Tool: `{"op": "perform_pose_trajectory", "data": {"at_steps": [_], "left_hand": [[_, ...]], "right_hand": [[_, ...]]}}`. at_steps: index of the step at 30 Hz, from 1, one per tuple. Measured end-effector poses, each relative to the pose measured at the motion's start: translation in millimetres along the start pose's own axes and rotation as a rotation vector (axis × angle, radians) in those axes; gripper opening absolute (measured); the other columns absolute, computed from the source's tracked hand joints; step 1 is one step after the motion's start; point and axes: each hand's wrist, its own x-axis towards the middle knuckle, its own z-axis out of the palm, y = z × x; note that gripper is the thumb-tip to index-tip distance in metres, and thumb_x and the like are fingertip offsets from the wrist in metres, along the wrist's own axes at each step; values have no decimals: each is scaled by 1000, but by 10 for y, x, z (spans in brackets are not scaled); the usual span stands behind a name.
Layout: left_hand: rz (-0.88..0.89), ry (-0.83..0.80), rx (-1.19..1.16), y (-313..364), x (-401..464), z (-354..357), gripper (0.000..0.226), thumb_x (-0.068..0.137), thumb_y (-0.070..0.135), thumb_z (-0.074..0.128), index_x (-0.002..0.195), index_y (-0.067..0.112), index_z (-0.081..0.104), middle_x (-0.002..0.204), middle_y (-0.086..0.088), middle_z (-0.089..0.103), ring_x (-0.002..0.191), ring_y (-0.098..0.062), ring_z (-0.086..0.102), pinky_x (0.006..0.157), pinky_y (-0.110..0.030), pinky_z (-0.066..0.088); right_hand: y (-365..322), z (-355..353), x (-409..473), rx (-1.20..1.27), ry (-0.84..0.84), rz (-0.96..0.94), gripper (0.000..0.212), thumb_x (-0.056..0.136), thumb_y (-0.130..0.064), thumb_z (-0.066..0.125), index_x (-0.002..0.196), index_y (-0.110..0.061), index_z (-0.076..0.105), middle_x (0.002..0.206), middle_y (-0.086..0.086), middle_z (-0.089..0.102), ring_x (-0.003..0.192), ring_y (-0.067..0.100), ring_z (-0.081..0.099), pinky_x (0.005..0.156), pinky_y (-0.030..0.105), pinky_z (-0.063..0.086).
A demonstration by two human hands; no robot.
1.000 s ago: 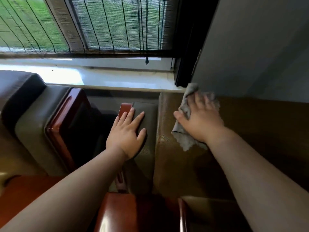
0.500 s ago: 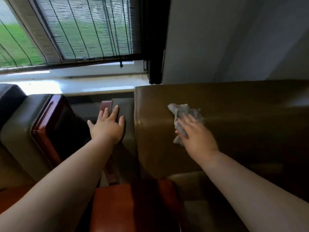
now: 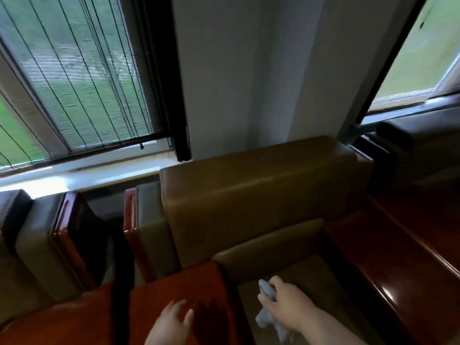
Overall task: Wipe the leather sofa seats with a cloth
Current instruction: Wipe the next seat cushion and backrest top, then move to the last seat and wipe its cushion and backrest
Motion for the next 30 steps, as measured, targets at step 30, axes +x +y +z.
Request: {"op": "perform_pose_trajectory", "data": {"at_steps": [30], "left_hand": [[569,-37,198,5084,-2612,2272,43,106,49,53,144,30,61,137,7,68,123,-10,64,100,-25,52]], "right_hand": [[4076,-2232,-3333,-10,603,-140,15,98,-53,60,110,-44,59,97,-16,67,88,2,63,75,24,48]]}}
